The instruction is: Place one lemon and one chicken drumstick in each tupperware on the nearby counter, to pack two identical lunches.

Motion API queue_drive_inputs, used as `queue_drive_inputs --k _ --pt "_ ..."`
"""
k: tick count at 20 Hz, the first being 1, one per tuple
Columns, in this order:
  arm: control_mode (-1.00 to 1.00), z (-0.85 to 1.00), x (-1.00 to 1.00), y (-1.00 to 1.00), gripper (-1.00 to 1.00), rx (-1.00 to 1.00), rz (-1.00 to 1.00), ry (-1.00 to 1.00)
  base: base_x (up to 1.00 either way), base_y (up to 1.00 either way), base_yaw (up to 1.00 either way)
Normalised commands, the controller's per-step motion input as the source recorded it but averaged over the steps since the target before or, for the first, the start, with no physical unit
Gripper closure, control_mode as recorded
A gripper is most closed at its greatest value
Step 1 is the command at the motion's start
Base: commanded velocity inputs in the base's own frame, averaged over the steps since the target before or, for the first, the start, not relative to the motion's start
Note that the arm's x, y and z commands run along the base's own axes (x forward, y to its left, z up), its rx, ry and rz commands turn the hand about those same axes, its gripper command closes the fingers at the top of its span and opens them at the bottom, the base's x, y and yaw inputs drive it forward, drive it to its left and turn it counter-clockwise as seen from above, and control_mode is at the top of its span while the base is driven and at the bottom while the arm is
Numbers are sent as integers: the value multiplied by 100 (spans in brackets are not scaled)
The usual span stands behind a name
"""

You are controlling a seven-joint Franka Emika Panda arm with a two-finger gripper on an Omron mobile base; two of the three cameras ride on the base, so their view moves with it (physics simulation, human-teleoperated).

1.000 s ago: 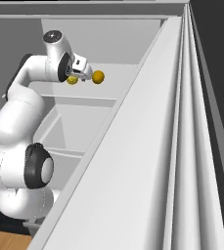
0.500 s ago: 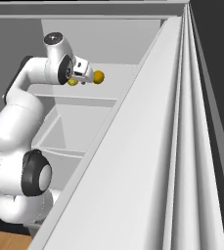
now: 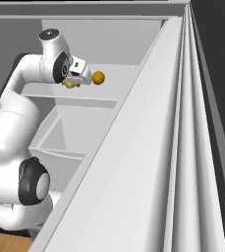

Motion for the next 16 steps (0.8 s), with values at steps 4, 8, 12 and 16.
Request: queue_drive_inputs --k 4,8,12,16 --pt "-100 -34 -100 0 100 -1 0 -2 0 0 0" --pt "-100 -22 -100 0 100 -1 0 -8 0 0 0" --pt "-100 0 -100 0 100 0 1 2 0 0 0" --pt "-100 -15 -100 0 100 0 1 5 0 0 0"
